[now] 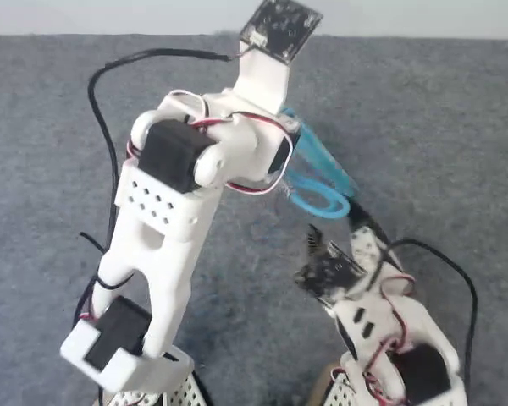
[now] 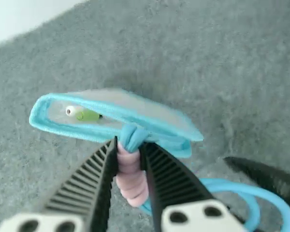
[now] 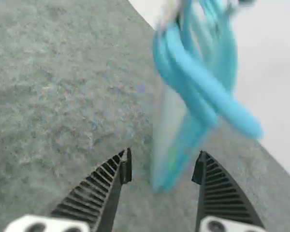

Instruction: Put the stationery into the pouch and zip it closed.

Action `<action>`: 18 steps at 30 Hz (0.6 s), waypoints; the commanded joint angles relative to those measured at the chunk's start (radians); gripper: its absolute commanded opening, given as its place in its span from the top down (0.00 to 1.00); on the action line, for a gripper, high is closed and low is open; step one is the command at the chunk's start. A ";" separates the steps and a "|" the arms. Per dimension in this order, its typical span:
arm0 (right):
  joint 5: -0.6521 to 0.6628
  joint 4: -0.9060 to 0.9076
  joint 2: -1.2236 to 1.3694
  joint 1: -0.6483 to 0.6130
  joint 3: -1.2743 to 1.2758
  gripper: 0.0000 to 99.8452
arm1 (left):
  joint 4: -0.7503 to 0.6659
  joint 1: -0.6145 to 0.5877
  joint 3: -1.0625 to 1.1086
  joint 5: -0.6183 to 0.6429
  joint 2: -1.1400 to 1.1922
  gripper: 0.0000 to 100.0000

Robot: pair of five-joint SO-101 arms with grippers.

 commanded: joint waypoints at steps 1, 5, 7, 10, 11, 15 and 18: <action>0.015 0.030 -0.105 0.219 -0.008 0.78 | 0.037 0.029 -0.064 -0.017 -0.014 0.99; -0.031 -0.024 -0.019 0.277 -0.017 0.78 | 0.037 0.046 0.027 -0.041 -0.014 0.99; -0.048 -0.022 0.056 0.277 -0.046 0.78 | 0.037 0.044 0.081 -0.092 -0.014 0.99; -0.112 -0.024 0.214 0.275 -0.120 0.78 | 0.035 0.038 0.127 -0.127 -0.014 0.99; -0.121 -0.024 0.271 0.275 -0.150 0.78 | 0.035 0.038 0.134 -0.149 -0.014 0.99; -0.129 -0.024 0.472 0.274 -0.258 0.78 | 0.035 0.043 0.154 -0.198 -0.015 0.99; -0.129 -0.021 0.567 0.245 -0.336 0.78 | 0.035 0.044 0.170 -0.282 -0.008 0.99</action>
